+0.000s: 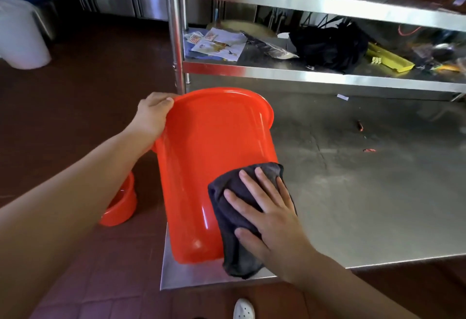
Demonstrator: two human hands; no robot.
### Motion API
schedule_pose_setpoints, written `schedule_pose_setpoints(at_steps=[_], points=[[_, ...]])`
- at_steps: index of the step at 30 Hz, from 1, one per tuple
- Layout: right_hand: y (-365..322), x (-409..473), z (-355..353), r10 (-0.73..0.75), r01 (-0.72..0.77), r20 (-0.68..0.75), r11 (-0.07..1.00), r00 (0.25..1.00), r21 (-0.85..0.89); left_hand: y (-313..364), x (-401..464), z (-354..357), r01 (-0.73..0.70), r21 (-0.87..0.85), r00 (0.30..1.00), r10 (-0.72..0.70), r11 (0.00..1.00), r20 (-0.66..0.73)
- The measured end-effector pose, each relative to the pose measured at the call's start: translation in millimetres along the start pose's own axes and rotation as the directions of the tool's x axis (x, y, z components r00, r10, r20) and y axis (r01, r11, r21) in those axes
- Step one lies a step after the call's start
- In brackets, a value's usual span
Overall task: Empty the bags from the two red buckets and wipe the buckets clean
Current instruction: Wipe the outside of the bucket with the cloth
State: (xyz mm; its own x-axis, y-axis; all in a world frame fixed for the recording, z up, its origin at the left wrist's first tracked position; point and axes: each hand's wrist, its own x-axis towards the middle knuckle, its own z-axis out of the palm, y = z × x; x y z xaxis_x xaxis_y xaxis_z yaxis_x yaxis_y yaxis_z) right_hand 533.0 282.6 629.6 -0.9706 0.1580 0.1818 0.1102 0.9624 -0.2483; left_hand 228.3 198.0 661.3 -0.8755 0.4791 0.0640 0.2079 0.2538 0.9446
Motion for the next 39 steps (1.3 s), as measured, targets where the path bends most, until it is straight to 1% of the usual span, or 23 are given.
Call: schedule_pose_setpoints(at_steps=[2, 4, 6, 7, 9, 11, 15, 18, 22, 24, 25, 28, 30, 35, 39], points=[[-5.5, -2.3, 1.1, -0.007, 0.007, -0.002, 1.000, 1.000, -0.004, 12.5, 0.9, 3.5, -0.089, 0.028, 0.995, 0.089, 0.996, -0.035], [-12.3, 1.5, 2.1, -0.018, 0.017, -0.017, 0.999, 1.000, -0.032, 23.2, -1.0, 15.0, -0.123, 0.065, 0.992, 0.124, 0.990, -0.021], [-18.0, 6.5, 3.0, -0.041, 0.039, -0.029, 0.996, 0.999, -0.076, 27.4, -3.4, 25.2, -0.087, 0.228, 0.996, 0.093, 0.970, -0.017], [-19.4, 9.3, 3.0, -0.055, 0.052, -0.030, 0.995, 0.998, -0.087, 28.3, -3.1, 26.3, -0.050, 0.272, 0.998, 0.061, 0.961, -0.032], [-17.8, 18.9, 2.2, -0.076, 0.073, -0.031, 0.994, 0.997, -0.077, 30.2, -1.7, 23.4, 0.019, 0.233, 0.999, -0.011, 0.972, -0.034], [-13.0, 36.7, -0.9, -0.059, 0.058, -0.023, 0.998, 0.998, -0.039, 28.5, -0.2, 20.1, 0.046, 0.203, 0.999, -0.041, 0.978, -0.029], [3.8, 99.1, -13.4, 0.008, -0.010, -0.050, 0.999, 0.999, -0.034, 31.4, -1.3, 19.9, 0.061, 0.197, 0.998, -0.055, 0.978, -0.036], [16.6, 142.4, -19.4, 0.056, -0.057, -0.050, 0.998, 0.997, -0.019, 28.9, 0.4, 18.1, 0.036, 0.215, 0.997, -0.022, 0.976, -0.068], [18.1, 163.1, -17.3, 0.087, -0.088, -0.045, 0.996, 0.995, -0.005, 20.3, 1.5, 15.2, 0.017, 0.202, 0.996, 0.001, 0.979, -0.088], [12.6, 157.6, -15.5, 0.088, -0.088, -0.039, 0.996, 0.995, -0.016, 15.8, -0.3, 11.6, 0.025, 0.171, 0.998, -0.014, 0.985, -0.063], [9.4, 150.7, -14.5, 0.079, -0.080, -0.040, 0.997, 0.996, -0.023, 14.1, -2.0, 8.7, 0.030, 0.129, 0.999, -0.026, 0.991, -0.039], [-2.4, 114.0, -11.4, -0.009, 0.008, -0.032, 0.999, 0.999, -0.046, 8.2, -5.4, -1.2, 0.052, -0.051, 0.999, -0.051, 0.997, 0.003], [-9.6, 84.1, -7.0, -0.073, 0.073, -0.009, 0.997, 0.997, -0.039, 5.5, -7.0, -9.7, 0.058, -0.122, 0.998, -0.057, 0.991, 0.012], [-17.4, 33.3, 5.9, -0.147, 0.149, 0.027, 0.987, 0.989, -0.057, -3.3, -8.7, -28.2, 0.116, -0.196, 0.993, -0.106, 0.974, 0.061], [-20.6, 38.8, 7.5, -0.172, 0.172, 0.002, 0.985, 0.985, -0.005, -3.0, -12.3, -36.4, 0.146, -0.231, 0.987, -0.125, 0.962, 0.105]])
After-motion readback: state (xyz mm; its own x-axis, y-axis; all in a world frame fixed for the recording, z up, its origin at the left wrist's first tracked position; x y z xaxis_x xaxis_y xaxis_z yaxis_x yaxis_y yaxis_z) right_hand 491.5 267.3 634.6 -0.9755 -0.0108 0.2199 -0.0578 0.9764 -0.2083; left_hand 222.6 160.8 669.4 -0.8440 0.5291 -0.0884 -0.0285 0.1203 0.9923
